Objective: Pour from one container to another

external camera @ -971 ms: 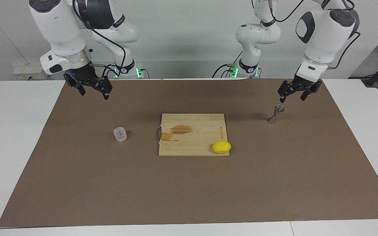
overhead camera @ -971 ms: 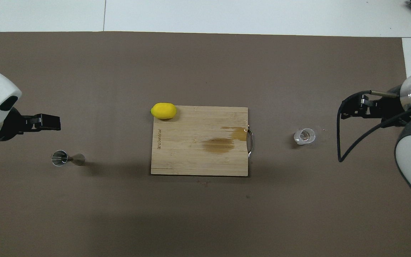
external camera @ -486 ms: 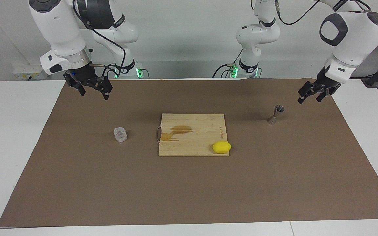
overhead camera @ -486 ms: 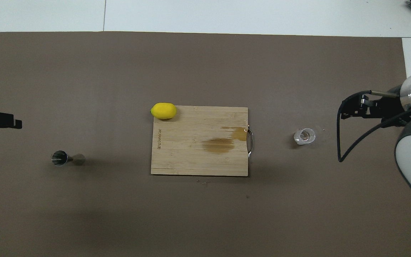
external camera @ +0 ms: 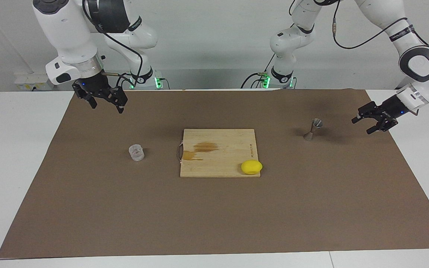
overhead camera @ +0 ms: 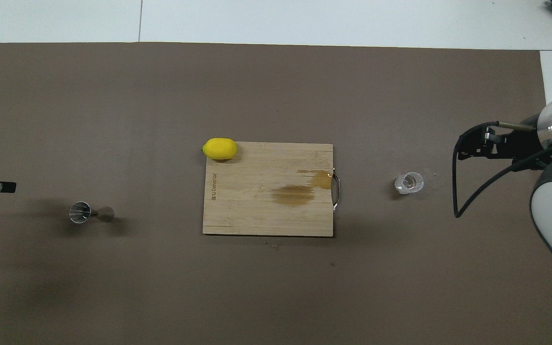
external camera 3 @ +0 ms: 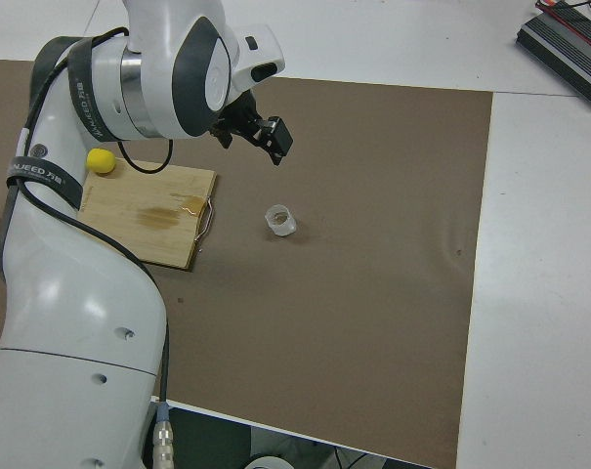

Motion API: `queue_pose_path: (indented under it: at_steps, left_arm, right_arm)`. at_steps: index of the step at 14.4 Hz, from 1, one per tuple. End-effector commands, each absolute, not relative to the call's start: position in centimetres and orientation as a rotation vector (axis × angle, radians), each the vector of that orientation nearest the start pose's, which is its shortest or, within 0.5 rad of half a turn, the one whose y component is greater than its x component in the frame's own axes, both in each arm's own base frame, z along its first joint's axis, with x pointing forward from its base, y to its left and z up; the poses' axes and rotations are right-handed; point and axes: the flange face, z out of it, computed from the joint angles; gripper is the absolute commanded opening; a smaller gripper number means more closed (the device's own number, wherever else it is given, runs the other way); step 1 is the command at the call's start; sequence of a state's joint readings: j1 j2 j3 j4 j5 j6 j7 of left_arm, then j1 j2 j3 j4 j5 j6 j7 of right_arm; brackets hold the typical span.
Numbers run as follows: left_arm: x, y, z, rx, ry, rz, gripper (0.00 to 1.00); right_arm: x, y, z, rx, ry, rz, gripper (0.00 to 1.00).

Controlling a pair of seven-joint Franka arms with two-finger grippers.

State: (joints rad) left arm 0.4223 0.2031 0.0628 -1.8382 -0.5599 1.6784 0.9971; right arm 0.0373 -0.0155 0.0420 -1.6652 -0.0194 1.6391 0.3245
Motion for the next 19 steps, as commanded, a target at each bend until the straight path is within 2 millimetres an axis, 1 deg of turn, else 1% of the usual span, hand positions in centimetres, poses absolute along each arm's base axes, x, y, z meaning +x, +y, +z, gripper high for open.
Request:
queue_pose_path:
  at_steps: [1,2,4,6,7,8,9,10,11,12,14,16,18,19]
  left_arm:
    - [53.9,24.9,37.5,2.283,-0.554,0.226,1.0]
    - [53.4,25.6,35.9,2.228,-0.646,0.278,1.0]
    - [52.2,26.0,34.0,2.135,-0.851,0.37,1.0]
    - [50.9,25.8,33.3,2.018,-0.877,0.404,1.0]
    - [50.6,25.2,31.8,1.905,-0.885,0.444,1.0]
    - [50.4,25.0,30.4,1.817,-0.93,0.512,1.0]
    - [50.0,25.0,29.3,1.778,-0.961,0.553,1.0]
    - [49.5,24.6,28.5,1.758,-0.966,0.56,1.0]
    - [49.1,24.2,28.0,1.74,-0.952,0.567,1.0]
    - [48.9,23.8,27.8,1.693,-0.946,0.621,1.0]
    - [47.9,23.0,26.5,1.6,-0.989,0.705,1.0]
    - [47.1,24.0,25.4,1.524,-1.011,0.854,1.0]
    - [46.8,23.6,25.7,1.429,-1.086,0.942,1.0]
    - [46.9,22.6,25.7,1.355,-1.148,1.005,1.0]
  right_arm:
    - [54.7,3.9,59.6,-3.134,0.366,0.008,0.99]
    - [54.7,4.0,59.5,-3.134,0.363,0.011,0.99]
    - [54.7,3.9,59.6,-3.134,0.366,0.008,0.99]
    - [54.7,3.9,59.6,-3.134,0.366,0.008,0.99]
    - [54.8,3.9,59.6,-3.133,0.366,0.006,0.99]
    - [54.7,3.9,59.6,-3.134,0.366,0.008,0.99]
    - [54.7,3.9,59.5,-3.134,0.366,0.011,0.99]
    - [54.7,3.9,59.6,-3.134,0.366,0.008,0.99]
    - [54.7,3.9,59.5,-3.134,0.366,0.008,0.99]
    - [54.7,3.9,59.5,-3.134,0.366,0.011,0.99]
    - [54.7,3.9,59.6,-3.134,0.366,0.008,0.99]
    - [54.7,3.9,59.6,-3.134,0.366,0.008,0.99]
    - [54.8,3.9,59.6,-3.133,0.366,0.006,0.99]
    - [54.8,3.9,59.6,-3.133,0.366,0.006,0.99]
